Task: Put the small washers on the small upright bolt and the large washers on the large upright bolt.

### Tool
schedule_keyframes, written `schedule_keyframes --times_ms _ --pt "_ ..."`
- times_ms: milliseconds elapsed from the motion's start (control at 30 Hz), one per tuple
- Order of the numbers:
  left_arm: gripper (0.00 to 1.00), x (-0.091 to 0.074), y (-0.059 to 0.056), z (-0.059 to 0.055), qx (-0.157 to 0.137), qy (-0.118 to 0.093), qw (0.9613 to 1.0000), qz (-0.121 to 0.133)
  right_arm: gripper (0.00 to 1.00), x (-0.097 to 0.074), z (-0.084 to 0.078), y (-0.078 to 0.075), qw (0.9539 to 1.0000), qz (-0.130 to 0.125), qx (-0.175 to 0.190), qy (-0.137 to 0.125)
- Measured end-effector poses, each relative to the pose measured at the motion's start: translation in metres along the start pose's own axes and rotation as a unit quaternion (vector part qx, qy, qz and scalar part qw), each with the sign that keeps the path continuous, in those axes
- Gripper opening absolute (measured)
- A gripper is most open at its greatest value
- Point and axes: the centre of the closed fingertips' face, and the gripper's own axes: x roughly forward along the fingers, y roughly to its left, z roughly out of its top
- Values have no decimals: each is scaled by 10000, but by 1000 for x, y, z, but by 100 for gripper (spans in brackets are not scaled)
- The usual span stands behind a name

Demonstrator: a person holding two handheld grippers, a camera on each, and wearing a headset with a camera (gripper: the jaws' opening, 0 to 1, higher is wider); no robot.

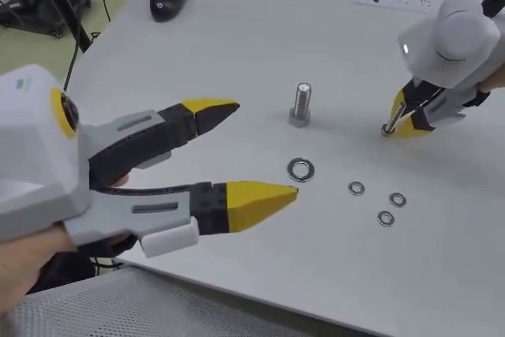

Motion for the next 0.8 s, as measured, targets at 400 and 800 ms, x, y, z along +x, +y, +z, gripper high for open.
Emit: schedule_keyframes --times_ms 400,800 --pt "67 -6 -18 8 177 -47 9998 -124 16 -22 1 42 9985 -6 468 -278" --pt "67 -14 -38 11 333 -62 9991 -258 16 -20 17 98 9987 116 433 -250"
